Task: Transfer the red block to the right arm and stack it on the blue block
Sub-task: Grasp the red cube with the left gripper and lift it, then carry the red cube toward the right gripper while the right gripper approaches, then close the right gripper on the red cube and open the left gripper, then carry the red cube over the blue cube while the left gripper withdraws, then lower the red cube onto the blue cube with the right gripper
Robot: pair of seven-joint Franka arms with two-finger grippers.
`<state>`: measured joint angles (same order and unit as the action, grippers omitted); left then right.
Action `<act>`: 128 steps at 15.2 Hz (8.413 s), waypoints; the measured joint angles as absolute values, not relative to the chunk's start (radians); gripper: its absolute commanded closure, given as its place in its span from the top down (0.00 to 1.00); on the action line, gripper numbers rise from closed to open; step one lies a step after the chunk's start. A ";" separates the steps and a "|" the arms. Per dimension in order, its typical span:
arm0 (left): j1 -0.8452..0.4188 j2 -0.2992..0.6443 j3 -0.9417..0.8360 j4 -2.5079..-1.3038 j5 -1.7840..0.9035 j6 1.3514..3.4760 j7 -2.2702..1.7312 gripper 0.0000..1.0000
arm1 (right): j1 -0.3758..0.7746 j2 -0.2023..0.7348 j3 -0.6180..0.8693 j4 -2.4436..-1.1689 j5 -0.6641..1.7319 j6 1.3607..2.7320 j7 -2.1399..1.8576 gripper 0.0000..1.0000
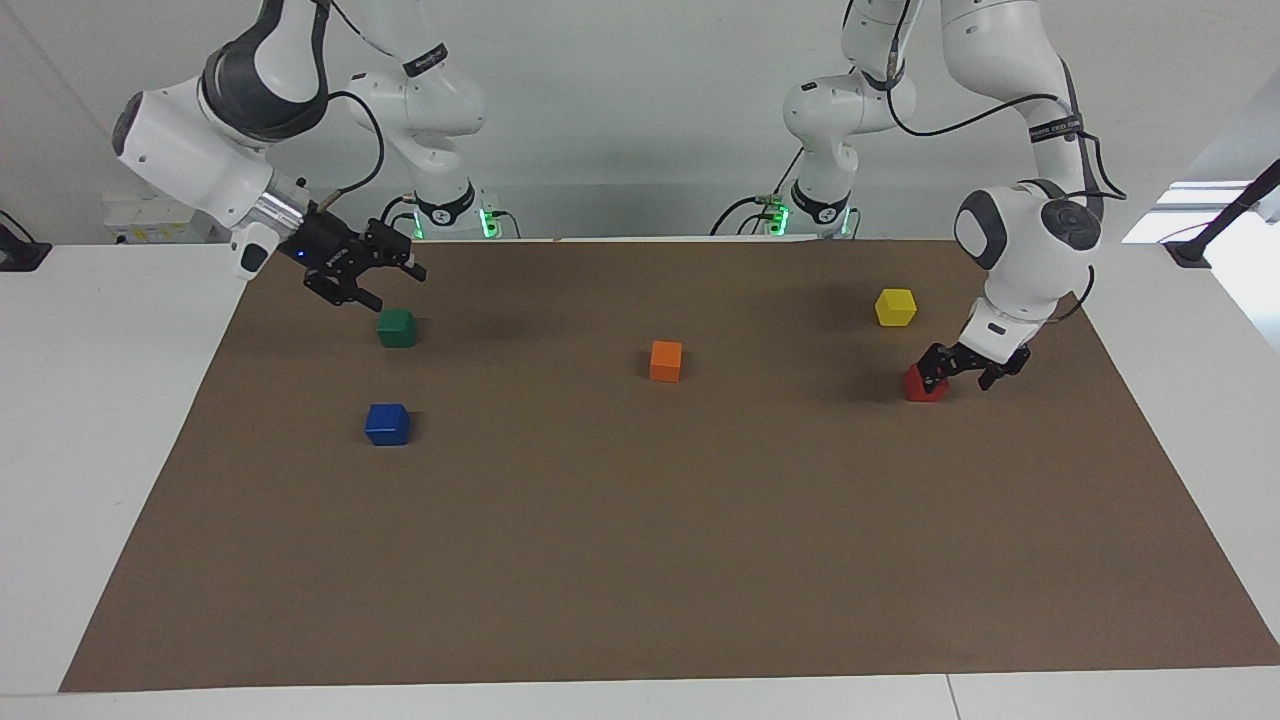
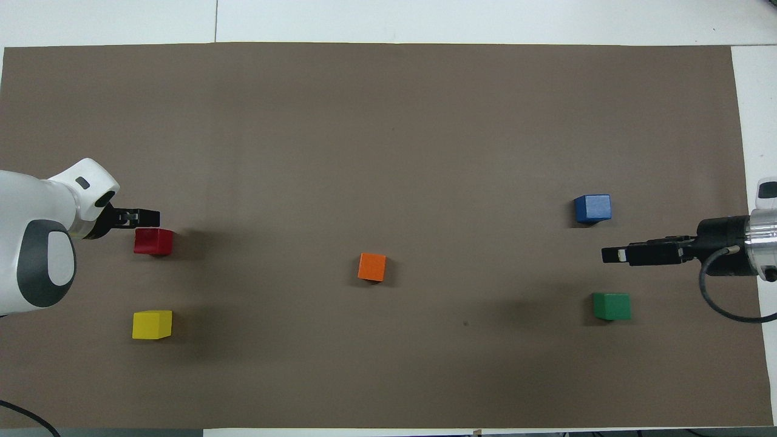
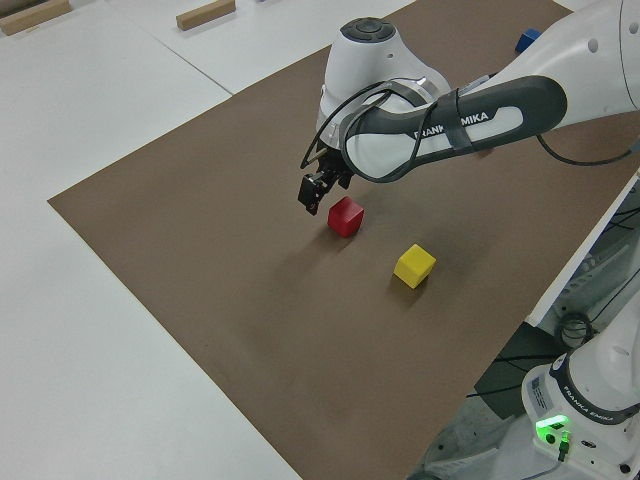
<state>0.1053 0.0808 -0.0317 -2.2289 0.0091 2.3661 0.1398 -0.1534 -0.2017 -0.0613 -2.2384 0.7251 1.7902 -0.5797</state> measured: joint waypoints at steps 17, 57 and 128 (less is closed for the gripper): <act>0.092 0.096 -0.044 -2.206 0.007 2.223 -0.017 0.00 | -0.129 -0.047 -0.048 -2.432 1.533 1.194 -0.799 1.00; -0.284 -0.178 -0.252 -1.967 -0.656 1.955 -1.918 0.00 | 0.461 0.227 -0.045 -2.375 2.360 1.221 -1.144 1.00; 0.038 -0.026 -0.083 -1.639 0.080 1.474 -0.130 1.00 | 0.058 0.040 -0.052 -2.201 -0.083 2.247 0.080 0.00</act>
<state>0.0377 -0.0258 -0.0828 -1.6390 0.0797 1.4737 -0.1296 0.0576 0.0398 -0.0523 -2.2015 -0.0828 2.2475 0.0799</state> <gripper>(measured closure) 0.000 0.445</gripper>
